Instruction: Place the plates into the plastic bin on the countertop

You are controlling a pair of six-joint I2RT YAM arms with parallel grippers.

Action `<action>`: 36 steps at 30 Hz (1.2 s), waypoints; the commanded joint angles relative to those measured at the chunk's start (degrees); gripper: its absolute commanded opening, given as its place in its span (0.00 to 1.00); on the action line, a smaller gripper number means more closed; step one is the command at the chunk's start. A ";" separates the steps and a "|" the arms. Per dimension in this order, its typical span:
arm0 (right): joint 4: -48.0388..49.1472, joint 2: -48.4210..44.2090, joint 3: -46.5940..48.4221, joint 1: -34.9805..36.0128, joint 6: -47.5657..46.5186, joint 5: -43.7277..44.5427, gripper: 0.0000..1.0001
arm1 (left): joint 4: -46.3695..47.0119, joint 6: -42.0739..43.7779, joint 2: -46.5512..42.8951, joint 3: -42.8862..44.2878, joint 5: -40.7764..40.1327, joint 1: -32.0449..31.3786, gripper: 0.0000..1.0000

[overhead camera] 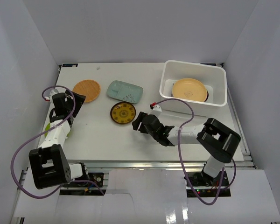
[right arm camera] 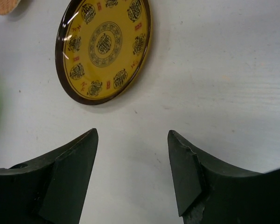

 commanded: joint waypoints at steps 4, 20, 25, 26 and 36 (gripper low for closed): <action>4.96 10.48 7.76 -5.20 12.85 -0.50 0.65 | 5.45 -2.14 6.44 0.95 2.50 1.65 0.85; 10.67 25.18 15.32 -9.00 18.85 -10.62 0.37 | 5.71 -4.34 24.54 9.74 1.36 2.35 0.82; 11.54 26.15 14.89 -8.91 19.90 -11.58 0.08 | 5.98 -4.51 30.26 13.25 0.92 2.35 0.81; 12.07 25.80 14.19 -8.74 20.08 -11.32 0.08 | 6.07 -4.69 31.84 14.30 0.83 2.35 0.80; 23.32 9.22 -5.06 -1.36 16.39 -9.83 0.08 | 9.67 -6.62 37.73 15.98 1.27 2.35 0.60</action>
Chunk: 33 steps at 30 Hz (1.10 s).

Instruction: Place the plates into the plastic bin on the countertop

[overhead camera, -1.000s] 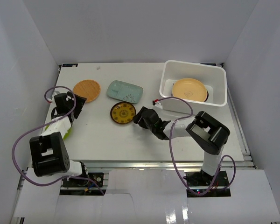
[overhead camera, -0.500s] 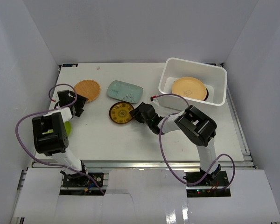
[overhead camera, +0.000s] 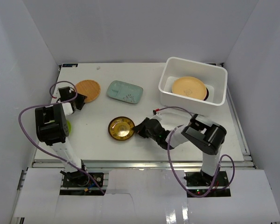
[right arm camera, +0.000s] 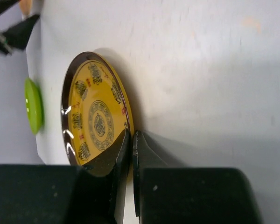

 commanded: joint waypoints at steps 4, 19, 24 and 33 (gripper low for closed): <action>1.84 -17.03 -5.02 2.08 -7.87 0.46 0.08 | 1.88 -0.81 2.18 -0.64 -0.43 0.47 0.19; -32.26 -40.10 17.56 -30.24 -44.08 6.45 0.08 | 5.13 -0.45 -18.90 -5.03 1.84 0.56 0.00; -37.01 -28.15 26.95 -38.96 -48.13 2.41 0.08 | 5.57 -1.51 -28.47 -4.86 4.04 -0.49 0.00; -43.16 -24.97 22.42 -39.32 -50.16 -3.13 0.08 | 5.57 -1.78 -37.89 -3.37 8.97 -6.01 0.00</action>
